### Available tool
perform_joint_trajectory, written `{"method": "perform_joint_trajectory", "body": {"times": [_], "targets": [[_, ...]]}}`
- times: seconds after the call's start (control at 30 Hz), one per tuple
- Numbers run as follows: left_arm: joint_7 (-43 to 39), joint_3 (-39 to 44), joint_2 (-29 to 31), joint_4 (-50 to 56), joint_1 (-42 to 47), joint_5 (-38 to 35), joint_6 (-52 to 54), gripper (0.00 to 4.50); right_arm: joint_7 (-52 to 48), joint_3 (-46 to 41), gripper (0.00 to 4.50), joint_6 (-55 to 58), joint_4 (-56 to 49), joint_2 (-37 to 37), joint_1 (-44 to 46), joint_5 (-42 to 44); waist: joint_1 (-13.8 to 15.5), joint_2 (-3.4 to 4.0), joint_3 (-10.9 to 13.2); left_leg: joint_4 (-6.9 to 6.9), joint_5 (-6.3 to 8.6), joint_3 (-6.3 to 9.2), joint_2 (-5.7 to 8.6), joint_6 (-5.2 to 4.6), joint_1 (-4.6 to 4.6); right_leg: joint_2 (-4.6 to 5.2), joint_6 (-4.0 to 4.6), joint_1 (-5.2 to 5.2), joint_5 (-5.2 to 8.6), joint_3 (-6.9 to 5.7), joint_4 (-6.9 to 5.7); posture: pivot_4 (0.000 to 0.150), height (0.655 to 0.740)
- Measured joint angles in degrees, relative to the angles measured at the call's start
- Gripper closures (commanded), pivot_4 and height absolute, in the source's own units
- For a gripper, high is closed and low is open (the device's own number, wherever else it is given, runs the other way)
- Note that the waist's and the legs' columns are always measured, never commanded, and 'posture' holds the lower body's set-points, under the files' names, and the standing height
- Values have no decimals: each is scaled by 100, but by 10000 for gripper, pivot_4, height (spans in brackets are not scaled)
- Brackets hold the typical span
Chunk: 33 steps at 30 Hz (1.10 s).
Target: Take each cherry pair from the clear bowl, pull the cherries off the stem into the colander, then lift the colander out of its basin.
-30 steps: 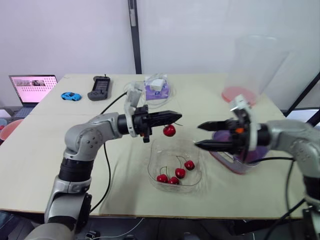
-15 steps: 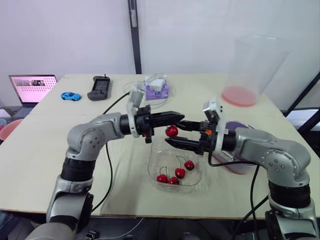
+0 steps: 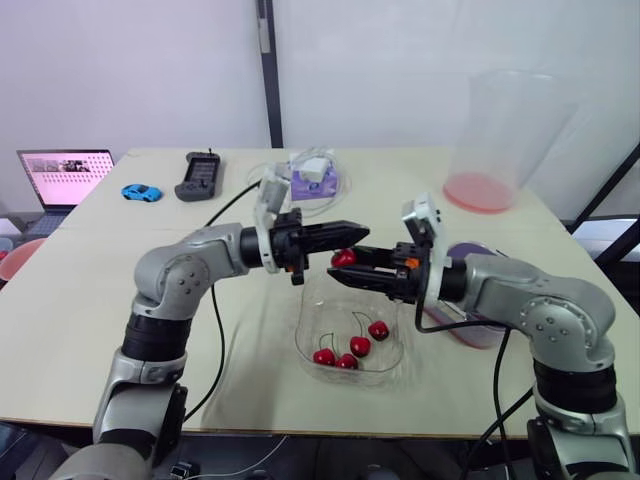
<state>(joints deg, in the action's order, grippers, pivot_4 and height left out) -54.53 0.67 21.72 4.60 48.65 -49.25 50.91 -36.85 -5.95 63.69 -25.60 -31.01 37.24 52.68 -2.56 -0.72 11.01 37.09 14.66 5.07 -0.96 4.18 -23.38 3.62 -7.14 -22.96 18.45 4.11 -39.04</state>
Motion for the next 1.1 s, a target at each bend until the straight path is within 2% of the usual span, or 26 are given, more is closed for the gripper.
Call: {"method": "perform_joint_trajectory", "body": {"times": [0.17, 0.2, 0.27, 0.63, 1.1], "targets": [[-33, 0, 21, -10, 2, 13, -4, 45000, 49, 0, 22830, 0, 0, -8, 0, 66, 0, 0, 0, 0, 0, 0, 0, 0, 0, 0, 0, 0, 0, 0, 0, 1500, 7332], [-43, 0, 28, -27, 5, 21, -8, 45000, 60, 0, 28089, 0, 2, -7, 1, 94, 0, 0, 0, 0, 0, -1, 0, 0, 0, 0, 0, 0, 0, 0, 0, 1500, 7332], [-49, 0, 30, -74, 19, 36, -14, 45000, 88, 0, 35208, 0, 3, -7, 5, 142, 1, 0, 0, 0, 0, 0, 0, 0, 0, 0, 0, 0, 0, 0, 0, 1500, 7332], [-99, -1, 24, -146, 66, 120, -47, 45000, 181, 0, 35208, -31, 3, -49, 11, 206, 1, 0, 0, 0, 1, 0, 0, -1, 0, 0, 0, 0, 0, 0, 0, 1500, 7332], [-127, -45, 9, -223, 96, 167, -67, 45000, 103, 249, 35208, 88, 64, -635, -245, 147, -6, 0, 0, -1, 1, -2, 0, -1, 0, -1, 0, -2, 0, 2, 0, 1500, 7332]]}}
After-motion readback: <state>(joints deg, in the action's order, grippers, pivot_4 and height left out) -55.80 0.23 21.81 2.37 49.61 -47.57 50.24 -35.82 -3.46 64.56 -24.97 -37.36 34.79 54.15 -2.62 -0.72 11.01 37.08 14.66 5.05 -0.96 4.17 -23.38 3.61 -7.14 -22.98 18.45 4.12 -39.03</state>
